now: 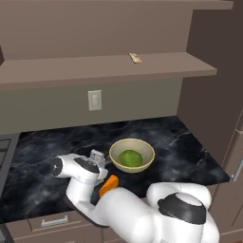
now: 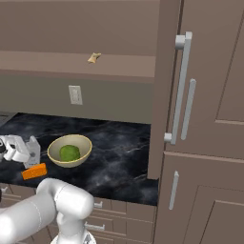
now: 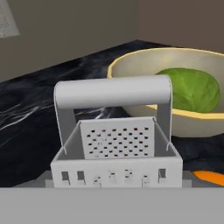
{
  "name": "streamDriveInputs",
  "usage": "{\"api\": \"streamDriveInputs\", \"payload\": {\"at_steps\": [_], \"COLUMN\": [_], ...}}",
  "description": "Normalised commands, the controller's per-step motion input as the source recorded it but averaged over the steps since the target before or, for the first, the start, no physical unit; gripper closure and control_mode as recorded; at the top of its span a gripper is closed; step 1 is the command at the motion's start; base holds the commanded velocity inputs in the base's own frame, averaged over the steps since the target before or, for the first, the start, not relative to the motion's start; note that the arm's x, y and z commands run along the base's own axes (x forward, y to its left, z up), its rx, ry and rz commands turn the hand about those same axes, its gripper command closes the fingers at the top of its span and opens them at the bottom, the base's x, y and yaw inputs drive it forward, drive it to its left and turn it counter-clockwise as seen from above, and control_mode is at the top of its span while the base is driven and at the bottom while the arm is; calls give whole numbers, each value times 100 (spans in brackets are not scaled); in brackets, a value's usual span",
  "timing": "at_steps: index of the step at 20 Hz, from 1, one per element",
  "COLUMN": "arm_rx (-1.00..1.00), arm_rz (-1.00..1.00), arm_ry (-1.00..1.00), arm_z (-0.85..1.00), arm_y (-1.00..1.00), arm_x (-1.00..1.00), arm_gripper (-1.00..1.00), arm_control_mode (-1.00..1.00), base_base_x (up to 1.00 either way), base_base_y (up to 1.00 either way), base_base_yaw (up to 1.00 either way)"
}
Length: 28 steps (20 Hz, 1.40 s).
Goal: Pick the cheese from the fridge and the cheese grater from the cabinet and place them next to the salad bowl.
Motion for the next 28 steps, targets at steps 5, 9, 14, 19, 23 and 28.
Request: {"api": "streamDriveInputs", "payload": {"at_steps": [5, 9, 14, 19, 23, 28], "arm_rx": [0, 0, 0, 0, 0, 1], "arm_rz": [0, 0, 0, 0, 0, -1], "arm_ry": [-8, -7, -6, -11, -9, -2], "arm_z": [0, 10, 30, 59, 61, 56], "arm_y": [1, 0, 0, 0, 0, -1], "arm_x": [-21, -17, -9, -14, -29, -47], "arm_gripper": [-100, -100, -100, -100, -100, -100], "arm_control_mode": [-100, -100, -100, -100, -100, -100], "base_base_x": [0, 0, 0, 0, 0, 0], "base_base_y": [0, 0, 0, 0, 0, 0], "base_base_yaw": [0, 0, 0, 0, 0, 0]}}
